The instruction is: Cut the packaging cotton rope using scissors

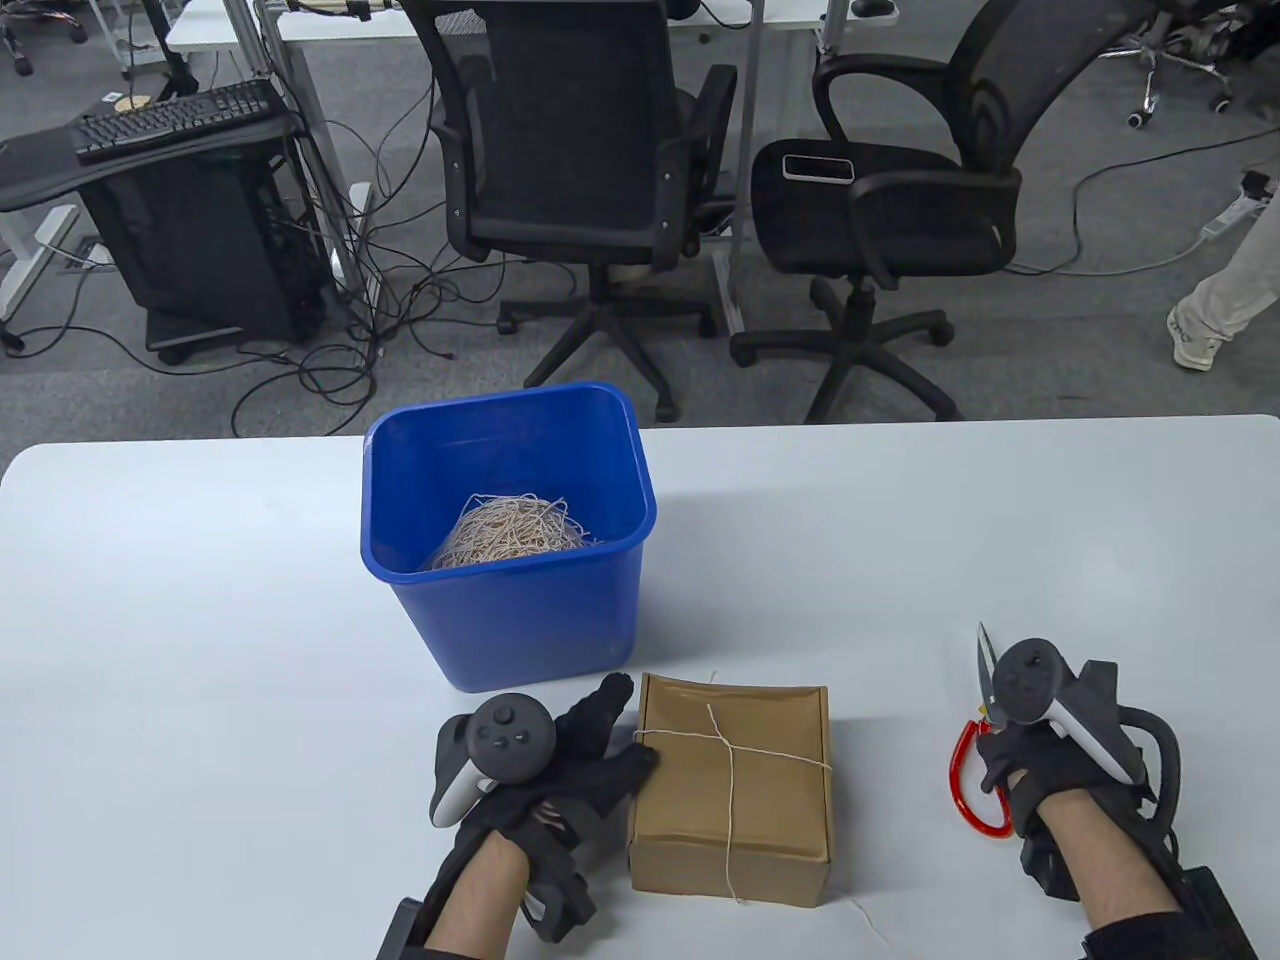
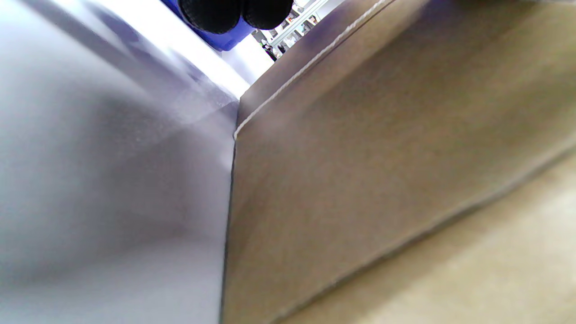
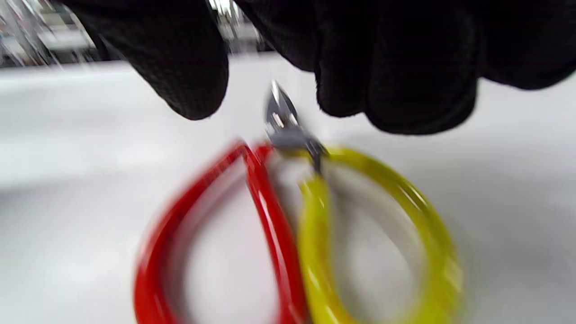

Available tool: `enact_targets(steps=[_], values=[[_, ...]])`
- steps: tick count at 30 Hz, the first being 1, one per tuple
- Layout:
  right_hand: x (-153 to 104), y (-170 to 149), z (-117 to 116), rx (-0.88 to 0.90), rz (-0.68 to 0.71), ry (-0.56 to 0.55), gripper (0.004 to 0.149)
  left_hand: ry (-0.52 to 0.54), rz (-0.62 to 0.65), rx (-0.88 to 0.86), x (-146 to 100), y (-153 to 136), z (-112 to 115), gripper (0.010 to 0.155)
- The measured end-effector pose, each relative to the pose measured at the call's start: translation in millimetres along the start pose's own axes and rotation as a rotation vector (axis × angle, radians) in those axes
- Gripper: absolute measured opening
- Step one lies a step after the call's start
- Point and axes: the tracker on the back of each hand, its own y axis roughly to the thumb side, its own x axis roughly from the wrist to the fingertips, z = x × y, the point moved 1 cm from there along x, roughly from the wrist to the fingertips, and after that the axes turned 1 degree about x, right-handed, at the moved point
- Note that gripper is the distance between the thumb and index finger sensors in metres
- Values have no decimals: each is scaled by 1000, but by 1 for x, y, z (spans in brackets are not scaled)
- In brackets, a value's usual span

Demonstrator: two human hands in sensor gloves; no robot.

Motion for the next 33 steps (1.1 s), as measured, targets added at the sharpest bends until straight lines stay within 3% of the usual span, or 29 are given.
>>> enact_targets(steps=[2,4,7,9,13,16,18,21,33], values=[[-8,14,9,108,163,-169,65,0,0,5,0,0,0,82],[-16,30,14,193,311,-232,65,1,0,5,0,0,0,82],[-25,62,16,284,590,-206,68,2,1,7,0,0,0,82],[-31,81,15,309,694,-157,70,1,0,6,0,0,0,82],[-42,116,6,364,836,50,82,0,-1,2,0,0,0,82],[-47,135,-3,339,888,258,99,0,0,0,0,0,0,82],[-48,145,-12,209,897,380,109,-2,-1,-6,1,-1,1,82],[-48,159,-13,5,895,434,120,-10,2,-24,2,0,2,82],[-31,195,-31,-185,785,721,143,-60,8,-67,4,-1,6,80]])
